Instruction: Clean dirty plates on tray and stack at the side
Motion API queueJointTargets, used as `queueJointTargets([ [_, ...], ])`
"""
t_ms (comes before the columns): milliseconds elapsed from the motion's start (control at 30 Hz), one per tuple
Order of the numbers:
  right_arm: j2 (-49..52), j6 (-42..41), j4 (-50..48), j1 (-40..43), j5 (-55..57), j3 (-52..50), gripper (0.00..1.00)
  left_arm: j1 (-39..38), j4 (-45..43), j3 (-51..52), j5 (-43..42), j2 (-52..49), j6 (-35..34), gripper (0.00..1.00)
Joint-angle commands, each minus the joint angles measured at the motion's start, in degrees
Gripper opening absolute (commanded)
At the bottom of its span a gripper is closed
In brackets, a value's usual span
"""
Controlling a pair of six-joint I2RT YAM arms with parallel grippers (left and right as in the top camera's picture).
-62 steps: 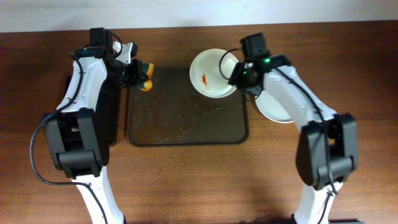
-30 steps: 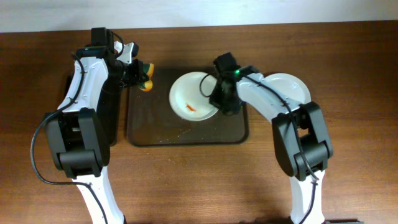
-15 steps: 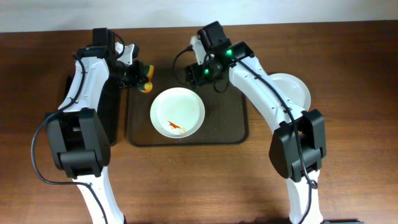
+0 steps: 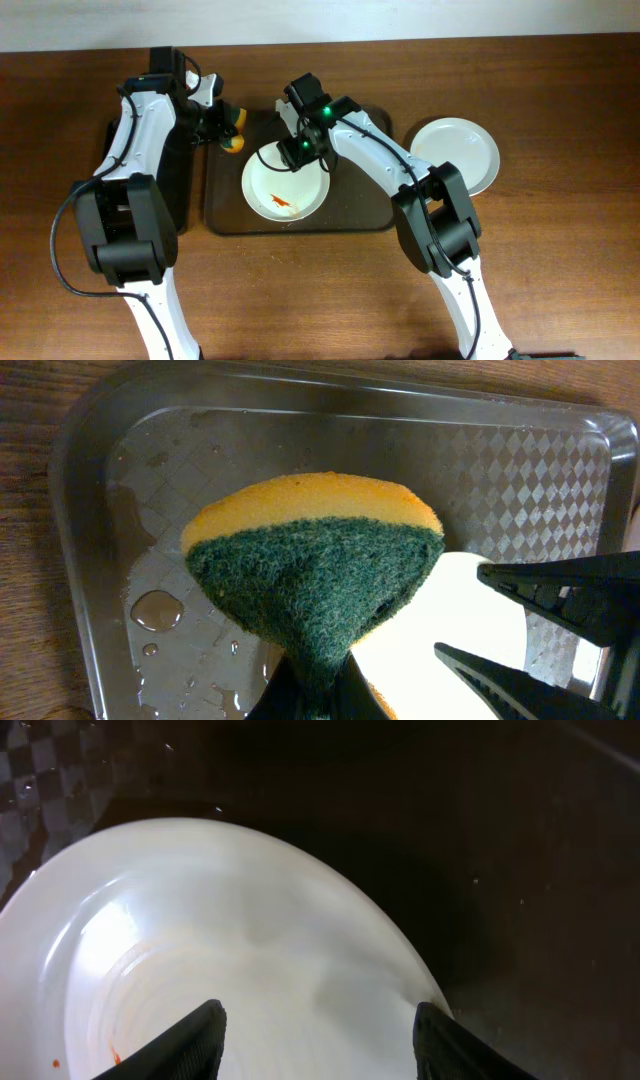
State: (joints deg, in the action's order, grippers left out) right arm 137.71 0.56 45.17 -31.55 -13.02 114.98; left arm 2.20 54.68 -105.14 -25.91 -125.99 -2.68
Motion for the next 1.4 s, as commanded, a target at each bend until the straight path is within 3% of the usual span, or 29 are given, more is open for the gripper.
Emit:
queueJointTargets([
  [0,0.1,5.2,0.5,0.2,0.1,4.4,0.61,-0.2,0.1,-1.0,0.8,0.2,-0.3,0.01],
  [100,0.2,9.4,0.8,0.2,3.8,7.1,0.63,-0.2,0.1,-1.0,0.8,0.2,-0.3,0.0],
  [200,1.6,9.7,2.1,0.5,5.7,7.1,0.7,-0.2,0.1,-1.0,0.9,0.2,-0.3,0.0],
  [400,4.2,4.4,6.8,0.5,4.2,7.1,0.63,-0.2,0.3,-1.0,0.9,0.2,-0.3,0.0],
  [433,4.2,3.0,7.6,0.5,4.2,7.1,0.58,-0.2,0.3,-1.0,1.0,0.2,-0.3,0.01],
  [533,4.2,-0.9,9.5,0.5,3.2,7.1,0.23,-0.2,0.3,-1.0,2.0,0.2,-0.3,0.0],
  [633,4.2,-7.2,9.7,0.6,3.4,7.1,0.15,-0.2,0.3,-1.0,2.0,0.2,-0.3,0.01],
  [700,4.2,-17.0,10.8,1.5,3.6,7.1,0.04,-0.3,0.3,-1.0,2.0,0.2,-0.3,0.01],
  [833,4.2,-40.4,17.7,4.0,8.7,7.1,0.04,-0.3,0.3,-1.0,2.0,0.2,-0.3,0.01],
  [933,4.2,-40.5,17.6,4.9,8.7,7.1,0.06,-0.3,0.3,-1.0,2.0,0.2,-0.3,0.01],
  [1000,4.2,-40.2,17.4,5.1,8.7,7.1,0.49,-0.3,0.3,-1.0,2.0,0.2,-0.3,0.01],
  [1067,4.1,-40.0,16.5,5.4,8.1,7.1,0.51,-0.3,0.2,-1.0,2.0,0.2,-0.3,0.01],
  [1167,4.1,-36.8,13.8,6.5,6.6,7.1,0.34,-0.3,0.3,-1.0,2.0,0.2,-0.3,0.0],
  [1233,4.2,-31.7,11.7,6.6,6.0,7.1,0.32,-0.3,0.2,-1.0,2.0,0.2,-0.3,0.0],
  [1333,4.2,-31.0,11.5,6.5,6.0,6.7,0.15,-0.3,0.3,-1.0,2.0,0.2,-0.3,0.01],
  [1367,4.2,-31.0,11.6,6.4,5.9,6.1,0.05,-0.5,0.3,-1.0,2.0,0.2,-0.3,0.0],
])
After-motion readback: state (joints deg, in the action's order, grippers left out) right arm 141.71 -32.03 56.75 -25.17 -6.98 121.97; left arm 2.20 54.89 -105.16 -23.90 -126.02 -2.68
